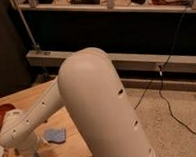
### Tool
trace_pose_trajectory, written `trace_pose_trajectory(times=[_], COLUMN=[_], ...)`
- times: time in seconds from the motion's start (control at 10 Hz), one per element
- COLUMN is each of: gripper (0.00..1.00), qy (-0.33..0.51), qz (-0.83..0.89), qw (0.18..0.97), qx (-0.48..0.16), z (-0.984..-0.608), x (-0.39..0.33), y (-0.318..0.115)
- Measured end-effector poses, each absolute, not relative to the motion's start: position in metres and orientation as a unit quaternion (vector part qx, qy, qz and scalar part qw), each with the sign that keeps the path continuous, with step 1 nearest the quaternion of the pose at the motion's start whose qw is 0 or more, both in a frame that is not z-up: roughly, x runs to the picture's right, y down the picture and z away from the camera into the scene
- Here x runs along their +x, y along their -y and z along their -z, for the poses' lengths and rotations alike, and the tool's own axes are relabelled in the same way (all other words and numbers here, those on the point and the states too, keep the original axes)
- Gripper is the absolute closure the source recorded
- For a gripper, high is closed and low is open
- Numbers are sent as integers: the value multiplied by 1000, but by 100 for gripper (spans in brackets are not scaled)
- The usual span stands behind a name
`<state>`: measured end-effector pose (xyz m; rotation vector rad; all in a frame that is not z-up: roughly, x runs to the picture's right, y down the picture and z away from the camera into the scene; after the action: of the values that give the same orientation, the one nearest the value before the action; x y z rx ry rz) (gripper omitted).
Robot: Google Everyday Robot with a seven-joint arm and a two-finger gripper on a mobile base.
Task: Pick up the ceramic cup
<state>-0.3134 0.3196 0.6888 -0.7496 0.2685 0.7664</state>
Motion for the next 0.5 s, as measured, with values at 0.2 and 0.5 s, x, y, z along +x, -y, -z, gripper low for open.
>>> trace_pose_trajectory(times=[0.2, 0.5], gripper=[42, 72], qy=[-125, -112], qz=[-373, -388], qw=[845, 837], qx=[-362, -369], z=[-694, -697], x=[-317, -322], y=[-318, -310])
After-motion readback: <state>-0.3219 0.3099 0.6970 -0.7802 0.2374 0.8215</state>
